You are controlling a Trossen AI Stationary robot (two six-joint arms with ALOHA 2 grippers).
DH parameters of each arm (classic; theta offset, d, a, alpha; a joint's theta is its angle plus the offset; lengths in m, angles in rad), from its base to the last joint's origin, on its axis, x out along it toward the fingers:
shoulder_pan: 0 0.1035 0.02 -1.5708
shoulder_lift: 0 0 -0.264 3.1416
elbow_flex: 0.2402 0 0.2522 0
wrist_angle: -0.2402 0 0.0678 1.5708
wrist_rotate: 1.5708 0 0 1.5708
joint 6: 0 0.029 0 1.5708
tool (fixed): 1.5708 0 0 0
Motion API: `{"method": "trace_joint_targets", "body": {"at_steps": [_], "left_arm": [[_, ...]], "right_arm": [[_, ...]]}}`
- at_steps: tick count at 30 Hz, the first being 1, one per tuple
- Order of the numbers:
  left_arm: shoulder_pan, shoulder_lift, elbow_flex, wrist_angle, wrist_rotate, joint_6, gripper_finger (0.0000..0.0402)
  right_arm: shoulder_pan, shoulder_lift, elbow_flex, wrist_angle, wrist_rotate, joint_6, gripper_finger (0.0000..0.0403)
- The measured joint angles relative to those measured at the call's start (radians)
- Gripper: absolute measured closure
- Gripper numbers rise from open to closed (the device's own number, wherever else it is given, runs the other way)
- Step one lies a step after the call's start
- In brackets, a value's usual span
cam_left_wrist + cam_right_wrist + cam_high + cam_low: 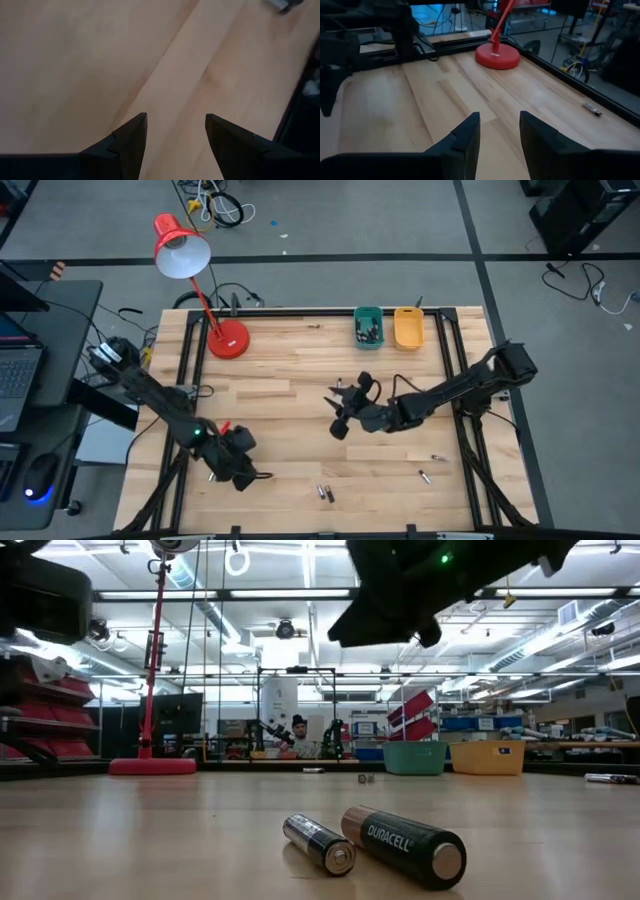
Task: Sort batteries
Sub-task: Put the black battery into the green bin
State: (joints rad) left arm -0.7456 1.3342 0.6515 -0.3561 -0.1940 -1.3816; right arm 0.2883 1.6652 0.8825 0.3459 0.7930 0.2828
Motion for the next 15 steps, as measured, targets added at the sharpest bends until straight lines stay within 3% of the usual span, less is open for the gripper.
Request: {"method": "trace_joint_targets", "body": {"at_steps": [7, 15], "left_arm": [[-0.036, 0.0, 0.101, -0.385, 0.091, -0.174, 0.0184], [-0.062, 0.014, 0.068, -0.432, 0.18, -0.298, 0.0184]], "right_arm": [[-0.006, 0.167, 0.0, 0.183, 0.0, 0.006, 0.0279], [-0.037, 0.269, -0.001, 0.275, -0.011, 0.059, 0.0279]]}}
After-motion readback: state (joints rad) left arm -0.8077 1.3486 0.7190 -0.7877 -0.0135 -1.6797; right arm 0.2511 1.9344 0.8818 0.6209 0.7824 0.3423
